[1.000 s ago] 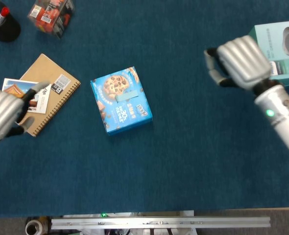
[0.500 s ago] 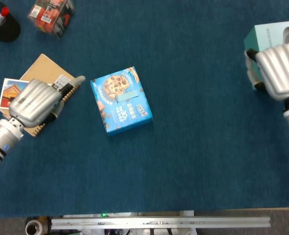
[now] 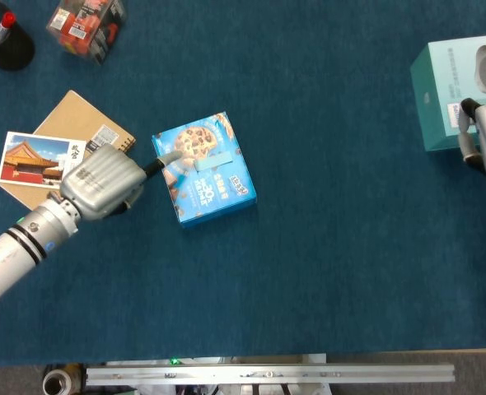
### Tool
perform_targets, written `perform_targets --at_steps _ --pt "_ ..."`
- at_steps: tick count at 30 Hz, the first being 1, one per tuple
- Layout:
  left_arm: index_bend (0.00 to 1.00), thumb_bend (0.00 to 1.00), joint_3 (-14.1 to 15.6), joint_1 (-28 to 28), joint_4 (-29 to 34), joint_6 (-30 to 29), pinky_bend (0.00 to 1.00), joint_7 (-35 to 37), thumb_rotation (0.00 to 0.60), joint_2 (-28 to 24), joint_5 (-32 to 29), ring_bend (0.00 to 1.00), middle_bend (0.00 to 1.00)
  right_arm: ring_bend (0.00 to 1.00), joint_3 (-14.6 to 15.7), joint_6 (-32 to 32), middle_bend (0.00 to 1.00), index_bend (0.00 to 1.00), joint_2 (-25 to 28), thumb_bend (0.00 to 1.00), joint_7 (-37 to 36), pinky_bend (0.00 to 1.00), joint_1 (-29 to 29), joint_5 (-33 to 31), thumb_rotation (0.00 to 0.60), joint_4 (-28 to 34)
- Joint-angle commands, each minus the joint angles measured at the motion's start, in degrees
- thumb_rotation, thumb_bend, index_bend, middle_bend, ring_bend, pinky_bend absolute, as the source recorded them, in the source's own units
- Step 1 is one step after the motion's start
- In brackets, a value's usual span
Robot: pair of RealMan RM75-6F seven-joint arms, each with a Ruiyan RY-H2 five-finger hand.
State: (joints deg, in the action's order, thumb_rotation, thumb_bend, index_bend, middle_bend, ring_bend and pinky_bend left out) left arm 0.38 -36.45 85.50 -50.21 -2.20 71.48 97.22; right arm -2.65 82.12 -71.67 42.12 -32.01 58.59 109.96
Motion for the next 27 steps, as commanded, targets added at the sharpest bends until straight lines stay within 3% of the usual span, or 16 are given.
perform_targets --at_steps 1,16,27 --pt "0.06 0.76 0.35 -0.67 -0.25 0.33 1.00 -1.10 0.600 0.87 0.20 0.98 0.86 0.88 -0.22 -0.74 0.81 0.59 0.06 0.42 -0.58 1.00 0.43 0.05 0.600 -0.54" --pt "0.06 0.76 -0.72 -3.94 1.06 5.99 1.00 -9.42 0.600 3.06 -7.06 0.98 0.86 0.89 -1.61 -2.46 0.81 0.59 0.22 0.42 -1.58 1.00 2.17 0.46 0.600 -1.70" --pt "0.07 0.76 0.14 -4.27 2.25 7.17 1.00 -13.72 0.600 2.87 -11.09 0.98 0.86 0.89 -2.45 -3.59 0.81 0.59 0.91 0.42 -2.64 1.00 3.12 0.99 0.600 -1.93"
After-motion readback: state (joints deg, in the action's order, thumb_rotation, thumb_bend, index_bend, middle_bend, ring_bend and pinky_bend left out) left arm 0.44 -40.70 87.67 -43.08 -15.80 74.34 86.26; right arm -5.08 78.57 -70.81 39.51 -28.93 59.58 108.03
